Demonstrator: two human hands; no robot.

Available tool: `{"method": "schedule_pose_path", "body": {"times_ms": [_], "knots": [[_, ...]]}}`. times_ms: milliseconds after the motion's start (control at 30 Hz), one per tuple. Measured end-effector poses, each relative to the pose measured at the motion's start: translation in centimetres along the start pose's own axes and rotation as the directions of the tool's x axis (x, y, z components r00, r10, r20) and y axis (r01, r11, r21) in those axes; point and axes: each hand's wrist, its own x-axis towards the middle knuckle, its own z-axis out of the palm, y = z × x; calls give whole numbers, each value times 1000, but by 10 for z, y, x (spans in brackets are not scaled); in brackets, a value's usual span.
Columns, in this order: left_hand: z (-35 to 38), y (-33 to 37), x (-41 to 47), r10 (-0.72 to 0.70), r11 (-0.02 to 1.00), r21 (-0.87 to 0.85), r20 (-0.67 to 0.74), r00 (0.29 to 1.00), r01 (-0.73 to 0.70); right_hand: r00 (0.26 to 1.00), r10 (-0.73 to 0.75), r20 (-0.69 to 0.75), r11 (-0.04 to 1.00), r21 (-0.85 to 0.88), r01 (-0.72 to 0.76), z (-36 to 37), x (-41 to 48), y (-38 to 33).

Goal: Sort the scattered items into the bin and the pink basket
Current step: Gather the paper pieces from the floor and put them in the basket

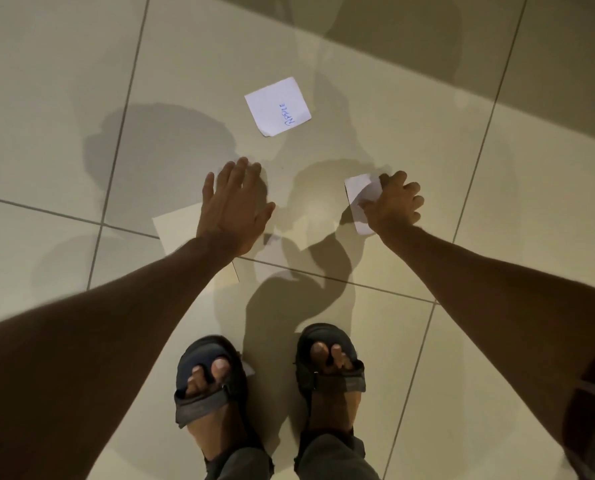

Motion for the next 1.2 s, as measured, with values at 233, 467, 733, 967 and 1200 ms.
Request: {"method": "schedule_pose_path", "body": {"times_ms": [233,467,733,967,1200], "knots": [[-24,6,-9,62,964,-261,12,998,-57,969,-242,59,968,77,237,-8,-19,-15],[-55,7,-15,-399,468,-792,207,893,392,843,-465,270,759,611,223,-24,-62,-69],[-63,-23,-6,-451,22,-915,350,821,402,693,-609,385,708,658,256,-28,-61,-117],[-53,-69,10,-496,96,-911,305,813,400,775,-612,159,786,239,571,-24,-9,-146],[-52,-97,31,-503,131,-930,236,831,343,581,-763,282,528,-245,813,-29,22,-183]]}}
